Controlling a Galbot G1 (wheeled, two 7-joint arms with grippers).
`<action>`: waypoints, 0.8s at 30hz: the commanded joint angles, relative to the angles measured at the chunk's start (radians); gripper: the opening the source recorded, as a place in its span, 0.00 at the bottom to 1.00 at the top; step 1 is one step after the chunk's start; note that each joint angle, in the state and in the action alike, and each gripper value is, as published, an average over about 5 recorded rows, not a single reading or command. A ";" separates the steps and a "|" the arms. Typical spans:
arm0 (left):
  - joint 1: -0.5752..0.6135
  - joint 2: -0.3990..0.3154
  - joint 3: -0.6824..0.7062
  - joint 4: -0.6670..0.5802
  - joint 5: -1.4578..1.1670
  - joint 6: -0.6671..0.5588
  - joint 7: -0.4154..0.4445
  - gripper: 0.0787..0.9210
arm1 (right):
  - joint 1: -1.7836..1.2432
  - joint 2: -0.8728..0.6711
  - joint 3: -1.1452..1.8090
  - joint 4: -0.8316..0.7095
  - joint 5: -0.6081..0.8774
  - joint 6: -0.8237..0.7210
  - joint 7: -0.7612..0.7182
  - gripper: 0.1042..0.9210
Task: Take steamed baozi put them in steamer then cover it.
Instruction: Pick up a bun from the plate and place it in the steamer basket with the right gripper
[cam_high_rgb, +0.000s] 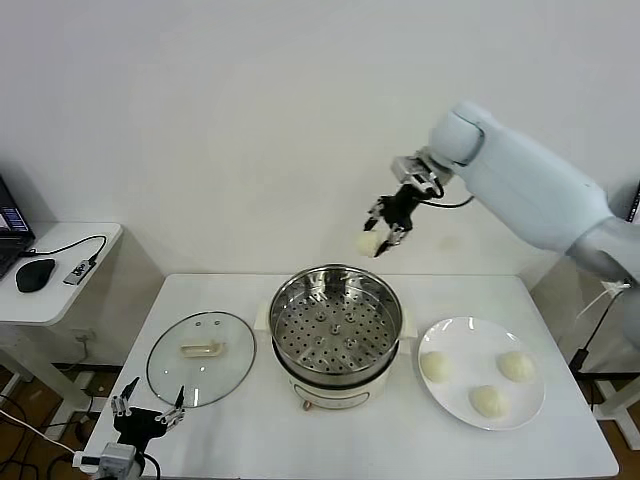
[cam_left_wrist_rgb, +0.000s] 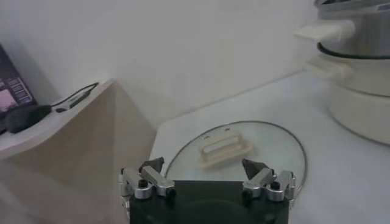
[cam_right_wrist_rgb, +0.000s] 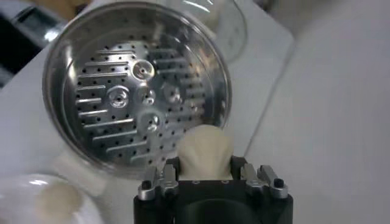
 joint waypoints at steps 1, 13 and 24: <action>0.001 0.000 -0.005 -0.003 0.002 0.001 -0.002 0.88 | -0.031 0.057 -0.041 0.093 -0.174 0.369 0.018 0.51; 0.002 -0.015 0.000 0.000 0.015 0.000 -0.005 0.88 | -0.099 0.058 -0.050 0.189 -0.429 0.371 0.075 0.51; -0.003 -0.016 0.006 0.007 0.018 0.000 -0.004 0.88 | -0.155 0.115 -0.019 0.068 -0.547 0.371 0.154 0.51</action>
